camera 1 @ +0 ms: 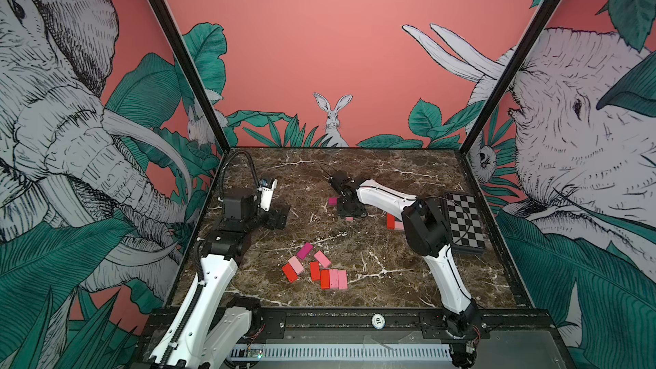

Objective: Assemble the letter t with building blocks
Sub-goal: Assemble the building block at the center of the board.

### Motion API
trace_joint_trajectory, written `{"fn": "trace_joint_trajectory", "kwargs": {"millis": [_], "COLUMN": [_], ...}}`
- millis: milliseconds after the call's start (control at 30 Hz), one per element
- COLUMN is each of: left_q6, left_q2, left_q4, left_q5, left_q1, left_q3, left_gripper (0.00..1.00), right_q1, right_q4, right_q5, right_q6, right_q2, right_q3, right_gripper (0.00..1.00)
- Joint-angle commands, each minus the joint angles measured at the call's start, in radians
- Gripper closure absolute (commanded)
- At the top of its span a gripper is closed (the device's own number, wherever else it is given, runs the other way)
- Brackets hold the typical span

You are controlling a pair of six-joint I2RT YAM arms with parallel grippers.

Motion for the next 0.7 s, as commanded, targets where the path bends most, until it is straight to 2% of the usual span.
{"fn": "trace_joint_trajectory", "kwargs": {"millis": [0,667], "left_q6": [-0.005,-0.004], "left_q2": [-0.019,-0.014], "left_q4": [-0.020,-0.023], "left_q5": [0.004,-0.002], "left_q1": [0.003,0.003], "left_q3": [0.023,0.026], "left_gripper": [0.03,0.03], "right_q1": [-0.004,-0.003], "right_q4": [-0.002,0.008], "right_q5": [0.014,0.018], "right_q6": [0.004,-0.017], "right_q2": [0.015,0.036], "right_q3": [-0.007,0.030], "right_gripper": [0.63,0.68]}}
